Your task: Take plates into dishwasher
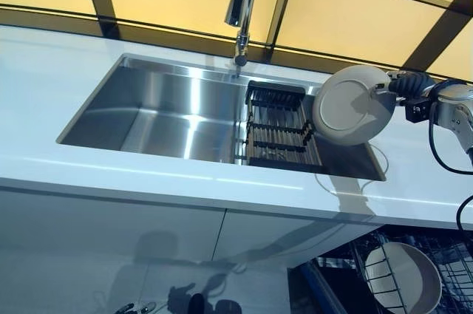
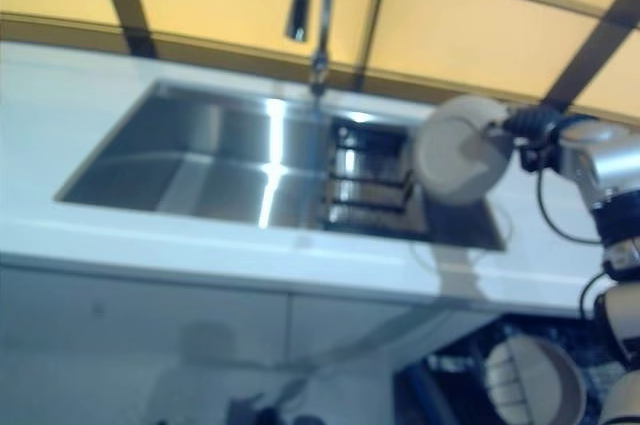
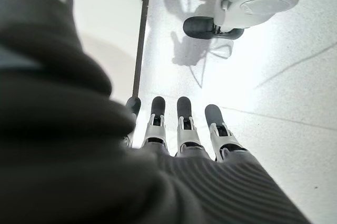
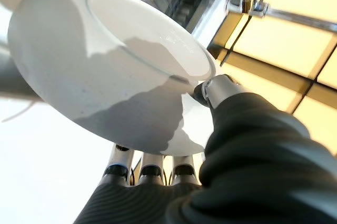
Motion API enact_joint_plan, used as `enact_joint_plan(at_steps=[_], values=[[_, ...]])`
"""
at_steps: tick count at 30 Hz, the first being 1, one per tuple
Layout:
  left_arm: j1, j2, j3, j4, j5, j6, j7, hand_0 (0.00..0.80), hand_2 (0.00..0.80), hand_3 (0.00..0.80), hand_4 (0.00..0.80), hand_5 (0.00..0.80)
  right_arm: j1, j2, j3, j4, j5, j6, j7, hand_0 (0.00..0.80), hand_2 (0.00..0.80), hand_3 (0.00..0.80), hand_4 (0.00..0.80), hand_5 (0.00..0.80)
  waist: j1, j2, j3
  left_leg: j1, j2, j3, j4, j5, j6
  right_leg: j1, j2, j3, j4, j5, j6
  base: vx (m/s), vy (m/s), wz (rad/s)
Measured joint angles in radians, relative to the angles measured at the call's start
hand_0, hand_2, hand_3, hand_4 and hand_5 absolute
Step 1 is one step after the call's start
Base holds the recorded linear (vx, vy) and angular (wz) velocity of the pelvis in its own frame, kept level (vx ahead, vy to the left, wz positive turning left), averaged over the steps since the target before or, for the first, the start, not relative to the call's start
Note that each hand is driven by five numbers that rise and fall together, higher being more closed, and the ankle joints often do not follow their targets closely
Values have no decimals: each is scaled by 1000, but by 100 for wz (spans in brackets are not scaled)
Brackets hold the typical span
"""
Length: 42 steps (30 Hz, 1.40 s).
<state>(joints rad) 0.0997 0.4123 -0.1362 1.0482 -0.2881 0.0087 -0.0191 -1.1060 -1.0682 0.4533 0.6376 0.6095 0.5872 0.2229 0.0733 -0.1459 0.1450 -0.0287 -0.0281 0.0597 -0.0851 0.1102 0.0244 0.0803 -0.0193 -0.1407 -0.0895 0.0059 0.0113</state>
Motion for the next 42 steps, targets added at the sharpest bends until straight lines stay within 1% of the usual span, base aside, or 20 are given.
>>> enact_joint_plan(at_steps=[3, 5, 6, 10, 11, 12, 14, 17, 18, 22, 23, 25, 27, 32, 34, 36, 37, 40, 42], values=[[3, 0, 0, 1, 0, -2, -1, 0, 0, 0, 0, 0, -13, -34, 7, 0, 0, -2, 0, 800, 800, 800, 800, 800, -9, -1, -5, 7, 4, 26, 0, -1, 1, -3, 1, 23, 0, 3, -1, -18, -5, -24], [3, 0, 0, 1, 0, -3, -1, 0, 0, 0, 0, 0, -13, -52, 9, 0, 1, -2, -1, 800, 800, 800, 800, 800, -17, 0, -11, 18, 6, 38, 0, -7, 1, 2, 0, 26, 0, 3, -1, -16, -10, -21], [6, 0, 0, 1, 0, -4, -1, 0, 0, 0, 0, 0, -14, -55, 9, 0, 1, -2, -1, 800, 800, 800, 800, 800, -29, 0, -21, 19, 7, 44, 0, -9, 1, 3, 0, 26, 0, 3, -1, -15, -12, -17], [-2, -1, -1, 2, 1, -6, -2, 0, 0, 0, 0, 0, -14, -90, 9, 7, 1, -4, -2, 800, 800, 800, 800, 800, -46, 4, -34, 25, 9, 54, -1, -13, 0, 3, 0, 29, 0, 4, -1, -18, -11, -10], [-1, -1, -3, 6, 1, -7, -3, 0, 0, 0, 0, 0, -14, -101, 9, 10, 1, -7, -3, 800, 800, 800, 800, 800, -60, 5, -40, 28, 11, 62, -1, -15, 0, 3, 1, 36, 0, 4, -1, -21, -6, -19], [0, -1, -3, 8, 3, -7, -3, 0, 0, 0, 0, 0, -14, -111, 9, 10, 0, -9, -4, 800, 800, 800, 800, 800, -59, 6, -41, 34, 14, 74, -1, -19, -1, 3, 2, 47, 0, 4, 2, -19, -2, -26], [0, -1, -3, 10, 5, -7, -4, 0, 0, 0, 0, 0, -14, -126, 9, 11, 0, -14, -4, 800, 800, 800, 800, 800, -61, 8, -46, 36, 15, 79, -1, -24, -2, 2, 3, 50, 0, 4, 3, -14, 3, -17], [0, -1, -12, 21, 39, -7, -9, 0, 0, 0, 0, 0, -14, -166, 10, 19, -2, -18, -13, 800, 800, 800, 800, 800, -84, 10, -60, 36, 17, 92, -1, -26, -3, -3, 3, 64, 0, 4, 3, -10, 6, -11], [3, -2, -12, 27, 39, -7, -10, 0, 0, 0, 0, 0, -14, -174, 10, 20, -6, -20, -13, 800, 800, 800, 800, 800, -84, 11, -63, 36, 18, 97, -1, -27, -3, -6, 4, 68, 0, 5, 4, -6, 5, -17], [-2, -2, -12, 36, 39, -7, -10, 0, 0, 0, 0, 0, -14, -238, 14, 39, -9, -22, -13, 800, 800, 800, 800, 800, -92, 14, -66, 40, 19, 110, -1, -29, -4, -7, 4, 78, 0, 9, 0, -17, 3, -10], [-6, -2, -13, 36, 39, -7, -11, 0, 0, 0, 0, 0, -14, -253, 13, 50, -9, -22, -13, 800, 800, 800, 800, 800, -101, 13, -66, 41, 19, 113, -2, -29, -4, -7, 4, 80, 0, 9, 0, -17, -1, -4], [-7, -2, -12, 39, 39, -7, -11, 0, 0, 0, 0, 0, -14, -269, 13, 53, -10, -22, -10, 800, 800, 800, 800, 800, -115, 13, -67, 43, 21, 118, -4, -30, -4, -6, 5, 83, 0, 9, 1, -11, 0, -9], [-6, -2, -12, 40, 39, -7, -12, 0, 0, 0, 0, 0, -14, -283, 12, 58, -10, -24, -8, 800, 800, 800, 800, 800, -117, 15, -67, 49, 24, 135, -5, -34, -6, -8, 6, 102, 0, 9, 5, -7, 0, -23], [-8, -2, -12, 42, 40, -7, -22, 0, 0, 0, 0, 0, -7, -320, 8, 58, -48, -36, 19, 800, 800, 800, 800, 800, -143, 24, -83, 53, 29, 159, -5, -45, -8, -15, 7, 111, 0, 10, 7, -4, -2, -15], [-10, -2, -12, 42, 40, -6, -25, 0, 0, 0, 0, 0, 13, -350, -12, 58, -48, -37, 34, 800, 800, 800, 800, 800, -144, 28, -89, 54, 29, 162, -5, -45, -8, -15, 7, 115, 0, 13, 3, 8, -1, -9], [-9, -1, -12, 42, 40, -6, -26, 0, 0, 0, 0, 0, 36, -369, -39, 60, -53, -43, 53, 800, 800, 800, 800, 800, -165, 30, -91, 55, 29, 164, -5, -46, -8, -15, 7, 118, 0, 14, 2, 17, -6, -5], [-10, -1, -12, 47, 40, -6, -26, 0, 0, 0, 0, 0, 55, -371, -62, 58, -66, -45, 62, 800, 800, 800, 800, 800, -168, 29, -92, 55, 29, 166, -5, -47, -8, -15, 7, 120, 1, 15, 1, 16, -11, -6], [-13, -1, -11, 52, 53, -5, -29, 0, 0, 0, 0, 0, 153, -381, -140, 60, -112, -63, 88, 800, 800, 800, 800, 800, -179, 28, -95, 60, 32, 184, -6, -51, -8, -16, 8, 134, 1, 17, 3, 7, -18, -16], [-13, -1, -11, 53, 70, -4, -29, 0, 0, 0, 0, 0, 234, -387, -196, 60, -130, -65, 101, 800, 800, 800, 800, 800, -191, 28, -97, 62, 33, 188, -6, -58, -7, -17, 9, 138, 0, 13, 9, -3, -23, -7]])
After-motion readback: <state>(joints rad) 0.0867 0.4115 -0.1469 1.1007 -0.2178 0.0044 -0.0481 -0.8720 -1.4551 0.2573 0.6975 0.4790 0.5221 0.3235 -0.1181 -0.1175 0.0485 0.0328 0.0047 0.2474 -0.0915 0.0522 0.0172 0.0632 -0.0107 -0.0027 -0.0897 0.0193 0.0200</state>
